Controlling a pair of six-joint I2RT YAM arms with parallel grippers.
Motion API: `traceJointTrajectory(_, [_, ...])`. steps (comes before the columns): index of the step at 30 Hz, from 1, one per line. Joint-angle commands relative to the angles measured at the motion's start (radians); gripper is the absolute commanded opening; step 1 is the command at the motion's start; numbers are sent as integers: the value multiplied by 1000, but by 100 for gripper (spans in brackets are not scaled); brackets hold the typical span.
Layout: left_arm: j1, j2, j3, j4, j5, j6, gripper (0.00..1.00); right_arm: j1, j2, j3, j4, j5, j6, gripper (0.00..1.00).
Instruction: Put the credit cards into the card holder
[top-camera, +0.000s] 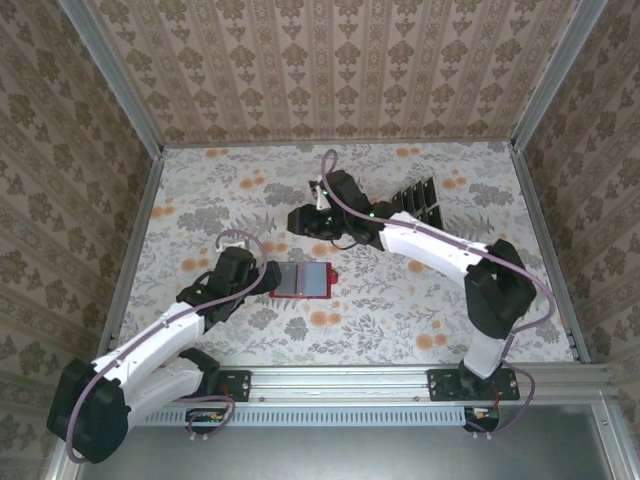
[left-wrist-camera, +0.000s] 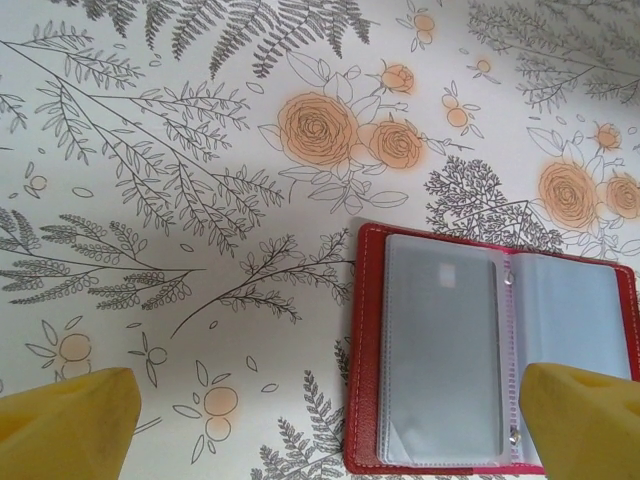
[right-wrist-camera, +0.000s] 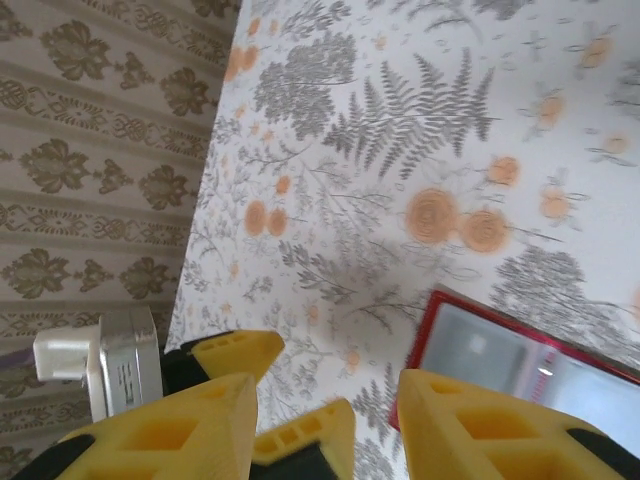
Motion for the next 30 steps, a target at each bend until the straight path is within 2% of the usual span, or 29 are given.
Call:
traceJointTrajectory(1, [7, 27, 7, 25, 31, 39, 100, -41, -68, -99, -120, 95, -42, 43])
traceJointTrajectory(7, [11, 78, 26, 41, 47, 60, 100, -148, -197, -154, -365, 287, -191, 43])
traceJointTrajectory(14, [13, 148, 56, 46, 64, 54, 100, -280, -192, -115, -557, 451, -332, 42])
traceJointTrajectory(23, [13, 195, 79, 36, 78, 59, 100, -380, -139, -43, -641, 583, -405, 40])
traceJointTrajectory(30, [13, 215, 89, 35, 83, 67, 100, -421, -80, -20, -640, 604, -429, 38])
